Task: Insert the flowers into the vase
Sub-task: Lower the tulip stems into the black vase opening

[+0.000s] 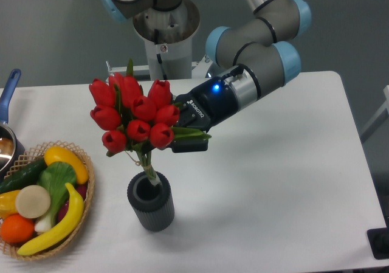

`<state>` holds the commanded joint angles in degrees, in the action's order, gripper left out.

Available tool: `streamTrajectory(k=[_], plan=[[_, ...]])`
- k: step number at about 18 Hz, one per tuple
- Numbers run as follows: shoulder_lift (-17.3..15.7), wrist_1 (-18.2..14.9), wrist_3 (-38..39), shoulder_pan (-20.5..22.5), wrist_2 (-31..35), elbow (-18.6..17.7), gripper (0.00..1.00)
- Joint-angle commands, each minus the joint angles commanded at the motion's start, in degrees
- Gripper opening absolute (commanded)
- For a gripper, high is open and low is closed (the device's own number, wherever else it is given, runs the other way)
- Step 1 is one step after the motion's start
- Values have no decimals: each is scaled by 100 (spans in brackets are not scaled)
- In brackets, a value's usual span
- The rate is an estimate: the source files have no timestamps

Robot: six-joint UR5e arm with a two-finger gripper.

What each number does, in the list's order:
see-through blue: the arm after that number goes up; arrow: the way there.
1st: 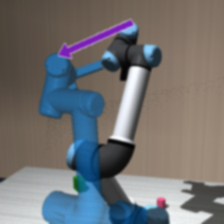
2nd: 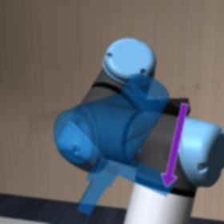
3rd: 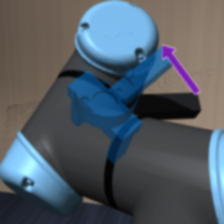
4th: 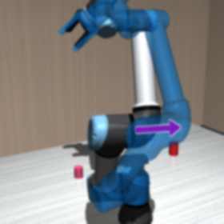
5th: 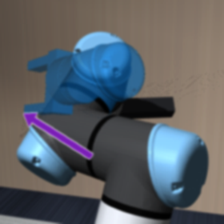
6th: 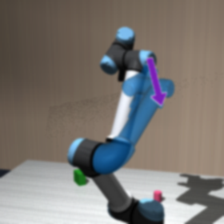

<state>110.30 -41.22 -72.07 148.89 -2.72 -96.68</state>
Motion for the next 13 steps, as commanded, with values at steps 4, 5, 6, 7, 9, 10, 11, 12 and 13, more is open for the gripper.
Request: streamTrajectory(k=[4, 5, 6, 7, 9, 10, 11, 12, 13], plan=[[105, -17, 52, -18, 9, -35, 30], [114, -18, 53, -18, 9, -131, 30], [140, -9, 44, -18, 9, -210, 29], [149, -9, 27, -18, 9, -237, 29], [193, -9, 9, -18, 9, -255, 29], [202, -9, 9, -18, 9, -255, 29], [220, -9, 9, -18, 9, -255, 29], [272, -9, 0, -18, 9, -255, 29], [325, -9, 0, -18, 17, -255, 29]])
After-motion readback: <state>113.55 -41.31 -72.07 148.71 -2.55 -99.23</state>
